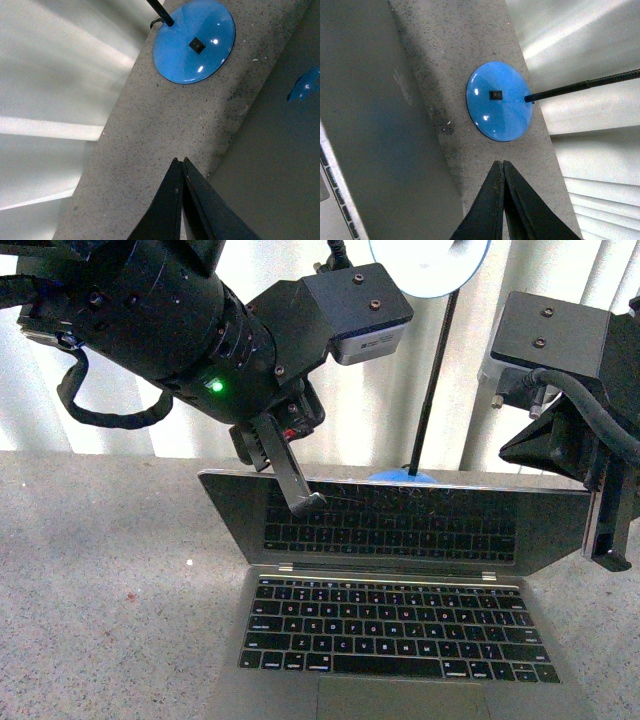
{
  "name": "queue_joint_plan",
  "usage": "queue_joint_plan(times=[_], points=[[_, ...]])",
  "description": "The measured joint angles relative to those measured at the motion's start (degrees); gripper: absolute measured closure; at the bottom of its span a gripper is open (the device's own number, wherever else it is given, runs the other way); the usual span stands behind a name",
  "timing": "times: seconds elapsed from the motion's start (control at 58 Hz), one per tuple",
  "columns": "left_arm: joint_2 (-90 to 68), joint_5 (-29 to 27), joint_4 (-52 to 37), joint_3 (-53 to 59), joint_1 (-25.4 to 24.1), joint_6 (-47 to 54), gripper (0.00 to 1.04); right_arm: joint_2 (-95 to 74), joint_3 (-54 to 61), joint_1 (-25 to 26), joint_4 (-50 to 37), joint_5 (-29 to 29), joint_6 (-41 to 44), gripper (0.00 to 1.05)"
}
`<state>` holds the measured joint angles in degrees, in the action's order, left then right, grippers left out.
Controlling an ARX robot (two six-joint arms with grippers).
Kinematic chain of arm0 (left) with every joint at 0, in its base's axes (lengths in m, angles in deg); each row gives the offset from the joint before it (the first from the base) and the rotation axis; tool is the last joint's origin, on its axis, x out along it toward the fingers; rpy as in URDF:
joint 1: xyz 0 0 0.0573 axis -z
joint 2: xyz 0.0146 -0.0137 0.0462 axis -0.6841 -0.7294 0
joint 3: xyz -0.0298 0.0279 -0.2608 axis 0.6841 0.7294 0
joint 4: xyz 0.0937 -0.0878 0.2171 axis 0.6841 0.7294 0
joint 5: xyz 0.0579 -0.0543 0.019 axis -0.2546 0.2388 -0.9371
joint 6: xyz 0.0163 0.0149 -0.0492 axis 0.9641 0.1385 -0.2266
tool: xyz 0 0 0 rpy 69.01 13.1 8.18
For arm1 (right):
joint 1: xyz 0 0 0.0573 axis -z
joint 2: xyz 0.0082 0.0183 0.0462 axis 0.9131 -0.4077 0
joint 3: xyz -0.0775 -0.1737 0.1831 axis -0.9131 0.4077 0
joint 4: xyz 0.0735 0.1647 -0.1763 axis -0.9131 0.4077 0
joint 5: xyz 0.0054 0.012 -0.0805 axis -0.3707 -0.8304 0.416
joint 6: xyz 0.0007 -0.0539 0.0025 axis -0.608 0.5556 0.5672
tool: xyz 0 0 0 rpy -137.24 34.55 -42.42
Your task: Close laptop
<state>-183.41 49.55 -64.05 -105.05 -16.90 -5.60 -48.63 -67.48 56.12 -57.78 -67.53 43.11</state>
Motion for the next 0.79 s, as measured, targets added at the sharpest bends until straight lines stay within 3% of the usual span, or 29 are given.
queue_joint_plan(times=[0.793], points=[[2.16,1.46,-0.42,7.54,0.26,-2.51,1.01,1.57,3.43,-0.68,2.27,-0.15,1.92,1.02]])
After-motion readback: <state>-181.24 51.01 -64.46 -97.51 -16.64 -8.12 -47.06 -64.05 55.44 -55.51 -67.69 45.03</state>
